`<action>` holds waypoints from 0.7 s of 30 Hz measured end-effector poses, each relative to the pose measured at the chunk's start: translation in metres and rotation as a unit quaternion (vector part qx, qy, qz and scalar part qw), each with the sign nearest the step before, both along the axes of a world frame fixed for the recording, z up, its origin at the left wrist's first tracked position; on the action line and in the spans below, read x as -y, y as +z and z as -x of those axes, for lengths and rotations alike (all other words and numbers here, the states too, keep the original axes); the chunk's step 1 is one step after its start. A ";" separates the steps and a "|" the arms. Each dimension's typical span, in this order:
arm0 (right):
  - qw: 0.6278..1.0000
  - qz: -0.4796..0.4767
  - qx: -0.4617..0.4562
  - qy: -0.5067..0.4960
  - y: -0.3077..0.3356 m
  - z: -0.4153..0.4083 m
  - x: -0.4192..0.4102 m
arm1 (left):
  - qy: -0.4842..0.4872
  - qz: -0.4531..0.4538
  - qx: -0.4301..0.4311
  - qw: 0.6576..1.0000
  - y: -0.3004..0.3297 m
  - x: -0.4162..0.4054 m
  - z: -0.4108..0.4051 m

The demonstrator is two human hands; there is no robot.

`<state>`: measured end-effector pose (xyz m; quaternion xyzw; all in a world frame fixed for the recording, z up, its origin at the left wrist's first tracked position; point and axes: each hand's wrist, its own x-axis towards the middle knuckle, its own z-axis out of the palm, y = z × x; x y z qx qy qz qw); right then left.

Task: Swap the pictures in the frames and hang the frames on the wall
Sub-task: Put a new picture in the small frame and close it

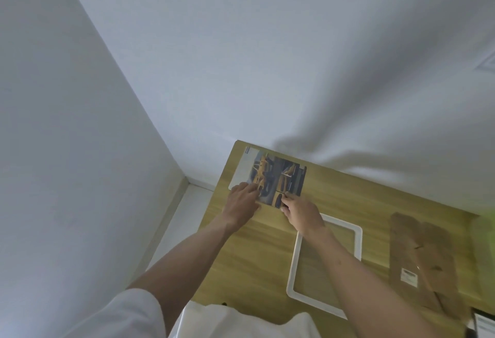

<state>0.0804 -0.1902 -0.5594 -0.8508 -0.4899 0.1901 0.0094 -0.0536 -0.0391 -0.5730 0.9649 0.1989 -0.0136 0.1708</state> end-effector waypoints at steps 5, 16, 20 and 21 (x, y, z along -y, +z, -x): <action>0.998 -0.044 0.026 0.026 -0.001 0.003 0.006 | -0.026 -0.022 0.026 0.999 -0.001 -0.002 0.004; 0.971 -0.216 0.085 0.059 0.020 0.001 0.025 | -0.052 -0.082 0.161 0.982 0.017 -0.003 0.014; 0.947 -0.283 0.123 0.090 0.039 0.008 0.014 | -0.042 -0.041 0.222 0.973 0.037 0.011 0.007; 0.943 -0.296 0.123 0.084 0.043 0.010 0.012 | -0.036 -0.021 0.230 0.972 0.041 0.014 0.004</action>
